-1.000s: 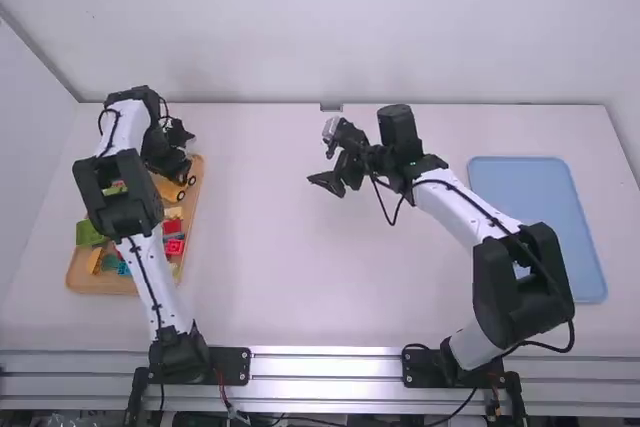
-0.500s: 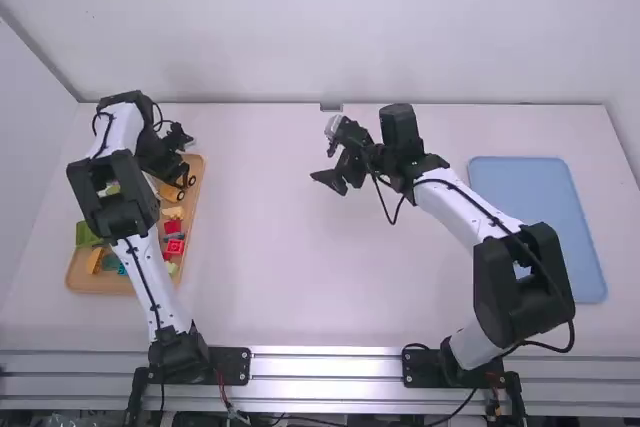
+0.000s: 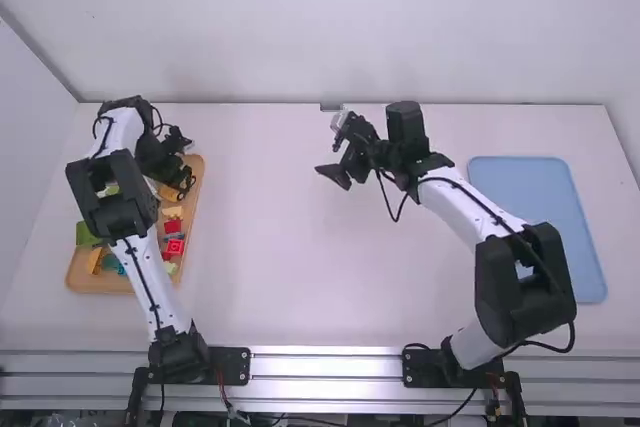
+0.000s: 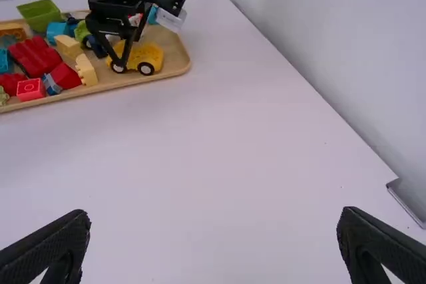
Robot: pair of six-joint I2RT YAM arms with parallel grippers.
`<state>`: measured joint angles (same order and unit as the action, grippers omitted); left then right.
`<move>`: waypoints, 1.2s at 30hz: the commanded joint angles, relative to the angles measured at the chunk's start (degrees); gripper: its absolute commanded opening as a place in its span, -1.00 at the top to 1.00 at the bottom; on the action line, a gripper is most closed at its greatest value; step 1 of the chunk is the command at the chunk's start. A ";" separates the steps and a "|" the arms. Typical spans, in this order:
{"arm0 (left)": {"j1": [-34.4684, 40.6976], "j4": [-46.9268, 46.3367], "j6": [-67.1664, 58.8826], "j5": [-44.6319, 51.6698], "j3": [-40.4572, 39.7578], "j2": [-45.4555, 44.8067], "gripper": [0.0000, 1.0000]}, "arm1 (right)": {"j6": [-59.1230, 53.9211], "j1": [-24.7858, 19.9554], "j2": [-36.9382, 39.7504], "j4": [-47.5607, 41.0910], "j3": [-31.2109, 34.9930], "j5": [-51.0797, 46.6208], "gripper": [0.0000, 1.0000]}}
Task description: Assemble lego blocks to make yellow taxi
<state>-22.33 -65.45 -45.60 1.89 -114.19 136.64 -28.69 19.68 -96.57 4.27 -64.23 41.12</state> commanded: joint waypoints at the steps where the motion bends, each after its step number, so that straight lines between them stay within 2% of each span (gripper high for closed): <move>1: -0.94 1.01 1.16 -1.57 2.93 -1.66 -0.87 | 0.09 0.28 -0.52 0.24 -0.50 0.81 -0.97; 8: -0.92 4.11 -3.96 2.01 7.19 -4.55 -0.89 | -0.17 -0.39 -0.52 1.99 -0.50 0.83 -0.97; 10: -0.92 4.98 -3.91 1.92 8.07 -4.55 -0.97 | -0.24 -0.57 -0.52 1.99 -0.50 0.81 -0.97; 15: -0.92 8.81 -3.76 1.73 11.10 -4.55 -0.98 | 0.20 -0.59 -0.52 1.77 -0.50 0.81 -0.97; 23: -0.83 12.00 -0.24 -2.60 13.44 -4.55 -0.99 | 0.17 -0.59 -0.52 1.99 -0.50 0.79 -0.97; 26: -0.98 11.72 -0.26 -2.84 13.44 -4.55 -0.53 | 0.15 -0.57 -0.52 1.81 -0.50 0.79 -0.97; 28: -0.70 11.26 -0.20 -2.99 13.44 -4.55 -0.36 | 0.17 -0.57 -0.52 1.70 -0.50 0.79 -0.97; 32: -0.81 10.43 0.00 -2.89 13.44 -4.55 -0.37 | -0.24 -0.57 -0.52 1.51 -0.50 0.79 -0.97; 35: -0.68 10.95 1.27 -2.84 13.44 -4.55 -0.14 | -0.24 -0.57 -0.52 1.53 -0.50 0.76 -0.97; 36: -0.52 11.17 1.29 -2.80 13.44 -4.55 0.03 | -0.26 -0.57 -0.52 1.49 -0.50 0.46 -0.97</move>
<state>-23.03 -54.22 -45.36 -1.54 -102.08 132.35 -28.82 19.22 -96.57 5.80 -64.23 41.39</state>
